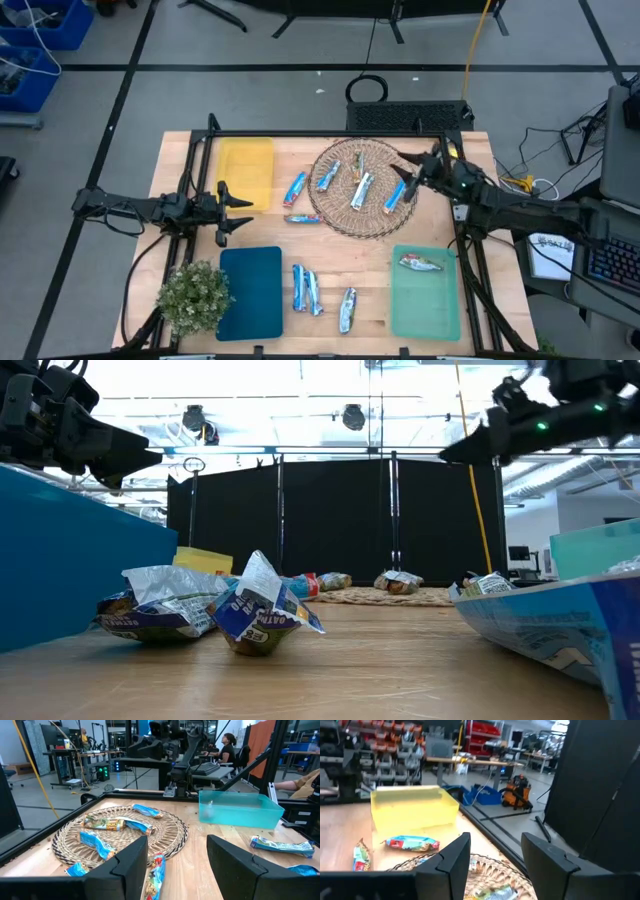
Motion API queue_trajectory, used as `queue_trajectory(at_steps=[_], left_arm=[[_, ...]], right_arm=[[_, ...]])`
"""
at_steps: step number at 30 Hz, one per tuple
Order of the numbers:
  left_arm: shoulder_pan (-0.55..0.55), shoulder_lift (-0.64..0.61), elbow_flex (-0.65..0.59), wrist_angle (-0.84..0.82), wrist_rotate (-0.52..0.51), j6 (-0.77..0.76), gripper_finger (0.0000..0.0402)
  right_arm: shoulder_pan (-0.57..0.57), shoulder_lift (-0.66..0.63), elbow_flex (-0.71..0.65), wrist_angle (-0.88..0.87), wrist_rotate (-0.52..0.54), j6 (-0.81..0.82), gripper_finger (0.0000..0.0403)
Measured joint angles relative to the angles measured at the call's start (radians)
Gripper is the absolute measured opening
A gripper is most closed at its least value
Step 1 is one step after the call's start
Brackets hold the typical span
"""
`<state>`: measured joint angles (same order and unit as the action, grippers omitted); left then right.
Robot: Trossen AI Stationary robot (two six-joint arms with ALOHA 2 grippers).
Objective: Pick and place Granola Bars by type
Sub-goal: Put the red granola bar into the light blue bin
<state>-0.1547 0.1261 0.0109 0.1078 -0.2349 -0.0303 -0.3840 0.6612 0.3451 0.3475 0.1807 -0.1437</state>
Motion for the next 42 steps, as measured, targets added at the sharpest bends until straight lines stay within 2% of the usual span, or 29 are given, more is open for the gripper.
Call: queue_trajectory(at_steps=[7, 17, 23, 31, 42], left_arm=[[0.0, 0.0, 0.0, 0.0, 0.0, 0.0, 0.0209], [0.0, 0.0, 0.0, 0.0, 0.0, 0.0, 0.0209], [0.0, 0.0, 0.0, 0.0, 0.0, 0.0, 0.0209], [0.0, 0.0, 0.0, 0.0, 0.0, 0.0, 0.0209], [0.0, 0.0, 0.0, 0.0, 0.0, 0.0, 0.0209]], right_arm=[[0.046, 0.266, 0.21, -0.008, -0.002, -0.069, 0.0167], [0.066, 0.531, 0.518, -0.28, -0.003, -0.082, 0.0167], [0.077, 0.648, 0.662, -0.384, -0.146, -0.019, 0.0167], [0.195, 0.809, 0.757, -0.447, -0.16, -0.014, 0.0167], [0.355, 1.013, 0.759, -0.401, -0.159, 0.037, 0.0167]])
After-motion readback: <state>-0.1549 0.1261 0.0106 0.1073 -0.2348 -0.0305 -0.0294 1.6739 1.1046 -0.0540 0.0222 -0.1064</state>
